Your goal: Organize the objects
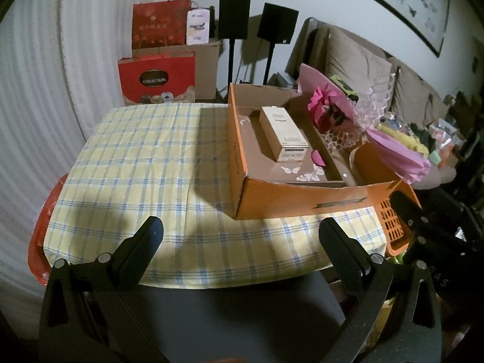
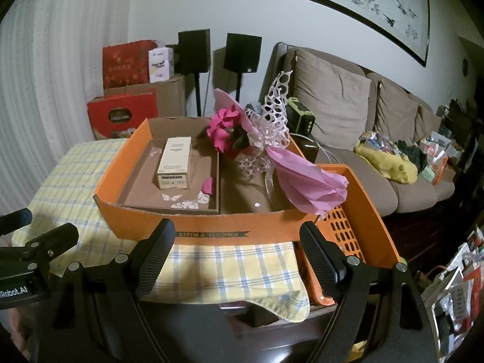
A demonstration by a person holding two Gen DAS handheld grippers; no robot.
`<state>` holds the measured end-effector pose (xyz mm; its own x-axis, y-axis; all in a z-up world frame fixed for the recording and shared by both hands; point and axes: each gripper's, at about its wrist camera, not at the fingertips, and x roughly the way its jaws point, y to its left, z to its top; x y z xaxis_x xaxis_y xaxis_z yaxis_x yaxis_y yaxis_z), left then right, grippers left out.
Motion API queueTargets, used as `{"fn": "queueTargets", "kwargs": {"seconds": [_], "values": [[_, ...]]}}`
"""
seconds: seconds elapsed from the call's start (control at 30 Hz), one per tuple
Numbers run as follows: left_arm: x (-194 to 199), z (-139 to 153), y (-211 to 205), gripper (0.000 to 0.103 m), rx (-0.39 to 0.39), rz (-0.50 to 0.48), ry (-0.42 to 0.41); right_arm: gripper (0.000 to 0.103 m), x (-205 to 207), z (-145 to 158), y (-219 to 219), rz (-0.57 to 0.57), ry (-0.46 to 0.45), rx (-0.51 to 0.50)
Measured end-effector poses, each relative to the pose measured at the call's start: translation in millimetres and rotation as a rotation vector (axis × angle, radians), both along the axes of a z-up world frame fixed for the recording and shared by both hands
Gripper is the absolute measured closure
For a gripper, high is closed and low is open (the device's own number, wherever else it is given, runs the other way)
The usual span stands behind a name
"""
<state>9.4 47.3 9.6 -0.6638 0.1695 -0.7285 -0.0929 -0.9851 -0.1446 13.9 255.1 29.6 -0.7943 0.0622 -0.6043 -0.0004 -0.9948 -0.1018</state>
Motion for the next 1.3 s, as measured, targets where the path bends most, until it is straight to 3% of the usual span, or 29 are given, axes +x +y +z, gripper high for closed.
{"fn": "queueTargets", "kwargs": {"seconds": [0.27,0.5,1.3], "values": [[2.6,2.3,-5.8,0.0,-0.014,0.028,0.02,0.016,0.4,0.4,-1.8,0.008,-0.005,-0.012],[3.6,2.0,-9.5,0.0,-0.012,0.042,0.018,0.002,-1.0,-0.7,-4.9,0.024,-0.014,-0.026],[7.8,9.3,-17.3,0.0,-0.046,0.084,0.071,0.001,-6.7,0.2,-10.6,0.025,-0.017,-0.022]]}}
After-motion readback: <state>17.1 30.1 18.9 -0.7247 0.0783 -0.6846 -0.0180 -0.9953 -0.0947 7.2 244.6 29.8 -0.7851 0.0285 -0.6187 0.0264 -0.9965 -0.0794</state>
